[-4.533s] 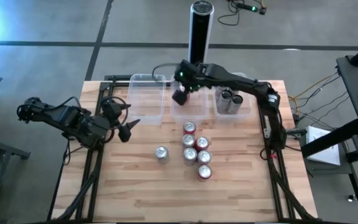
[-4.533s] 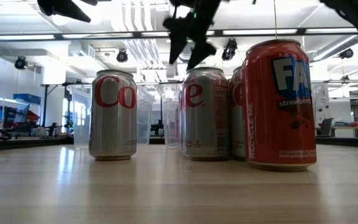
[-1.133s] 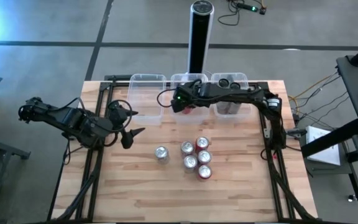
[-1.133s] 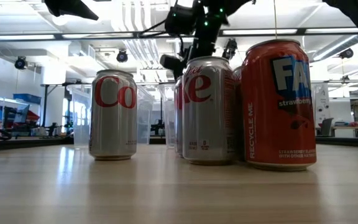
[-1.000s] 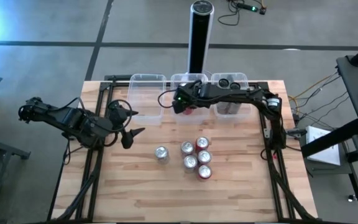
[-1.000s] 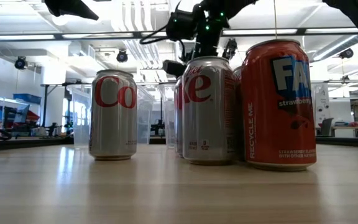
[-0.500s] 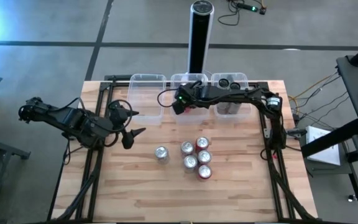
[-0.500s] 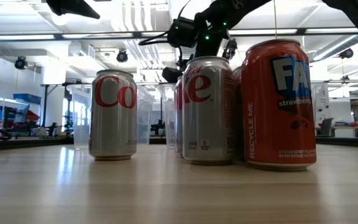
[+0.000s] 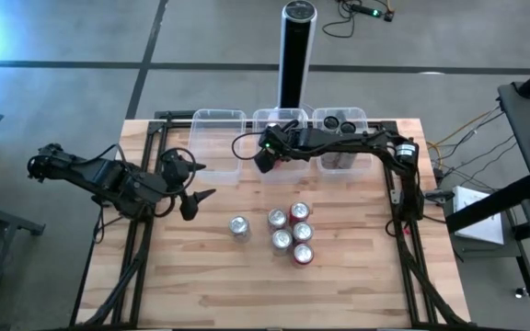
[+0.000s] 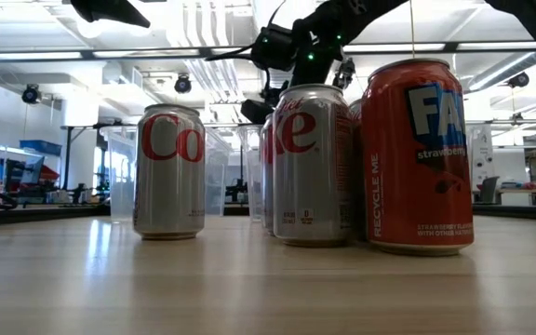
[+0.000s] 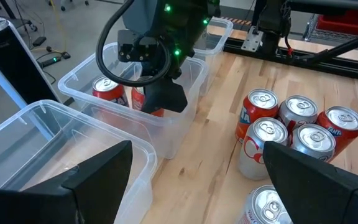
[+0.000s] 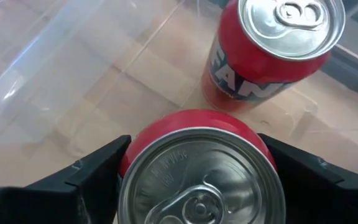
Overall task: Sort soda cans
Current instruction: Put the red soda can into the middle white bin
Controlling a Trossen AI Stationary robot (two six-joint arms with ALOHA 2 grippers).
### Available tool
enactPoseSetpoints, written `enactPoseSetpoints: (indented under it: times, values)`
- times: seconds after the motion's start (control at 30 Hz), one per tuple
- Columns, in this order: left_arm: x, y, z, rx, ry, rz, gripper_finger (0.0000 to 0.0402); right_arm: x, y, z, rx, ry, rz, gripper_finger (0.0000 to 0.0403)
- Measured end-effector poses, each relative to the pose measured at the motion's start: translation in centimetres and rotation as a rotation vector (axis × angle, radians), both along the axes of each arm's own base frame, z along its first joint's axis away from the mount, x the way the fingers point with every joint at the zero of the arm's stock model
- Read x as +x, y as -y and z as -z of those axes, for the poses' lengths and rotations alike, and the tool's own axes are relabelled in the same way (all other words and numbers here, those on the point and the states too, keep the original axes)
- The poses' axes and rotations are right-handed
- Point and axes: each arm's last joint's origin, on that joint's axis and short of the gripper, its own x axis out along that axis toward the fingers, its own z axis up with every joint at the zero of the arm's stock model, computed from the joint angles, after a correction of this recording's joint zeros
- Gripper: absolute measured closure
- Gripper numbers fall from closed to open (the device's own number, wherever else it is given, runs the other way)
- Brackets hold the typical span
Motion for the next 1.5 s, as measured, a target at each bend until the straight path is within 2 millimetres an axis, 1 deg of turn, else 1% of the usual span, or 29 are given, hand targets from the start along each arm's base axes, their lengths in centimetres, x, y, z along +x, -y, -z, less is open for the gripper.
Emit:
enactPoseSetpoints:
  times: [0.3, 0.4, 0.47, 0.57, 0.67, 0.73, 0.83, 0.9, 0.97, 1.03, 1.2, 1.3, 1.43, 1.5]
  values:
    - [0.0, 0.0, 0.0, 0.000, 0.000, 0.000, 0.0056, 0.1, 0.0, -0.1, 0.020, 0.019, -0.001, 0.0054]
    - [0.0, 0.0, 0.0, -0.003, 0.000, -0.002, 0.0056, 0.3, -0.1, -0.8, 0.035, 0.019, -0.022, 0.0050]
    - [0.0, 0.0, 0.0, -0.006, 0.001, -0.003, 0.0056, 0.5, -0.5, -2.2, 0.016, 0.027, -0.051, 0.0049]
    - [-0.1, 0.0, 0.0, -0.009, 0.004, -0.005, 0.0056, 0.9, -1.8, -5.8, -0.031, 0.046, -0.141, 0.0049]
    - [-0.1, 0.0, 0.0, -0.009, 0.005, -0.005, 0.0056, 0.8, -3.4, -9.0, -0.070, 0.012, -0.253, 0.0049]
    - [-0.1, 0.0, 0.0, -0.009, 0.005, -0.004, 0.0056, 0.2, -4.3, -10.2, -0.072, -0.055, -0.319, 0.0049]
    - [-0.1, 0.0, 0.0, -0.006, 0.004, -0.003, 0.0056, -0.3, -5.5, -10.9, -0.070, -0.139, -0.426, 0.0049]
    - [-0.1, 0.0, 0.0, -0.005, 0.004, -0.002, 0.0056, -0.4, -6.2, -10.9, -0.053, -0.166, -0.507, 0.0050]
    - [-0.1, 0.0, 0.0, 0.002, 0.001, 0.001, 0.0056, 0.1, -6.8, -10.5, -0.037, -0.137, -0.563, 0.0053]
    - [-0.1, 0.0, 0.0, 0.007, -0.001, 0.004, 0.0056, 0.7, -7.1, -9.4, -0.028, -0.108, -0.585, 0.0058]
    - [-0.1, 0.0, 0.0, 0.006, -0.003, 0.009, 0.0056, 2.3, -6.8, -6.0, -0.021, -0.070, -0.550, 0.0072]
    - [-0.1, 0.0, 0.0, -0.001, -0.001, 0.007, 0.0056, 2.7, -6.7, -4.7, -0.025, -0.053, -0.545, 0.0079]
    - [-0.1, 0.0, 0.0, -0.010, 0.003, 0.003, 0.0056, 2.9, -6.8, -4.2, -0.018, -0.047, -0.546, 0.0087]
    - [-0.1, 0.0, 0.0, -0.008, 0.002, 0.004, 0.0056, 3.0, -6.8, -4.3, 0.008, -0.026, -0.558, 0.0090]
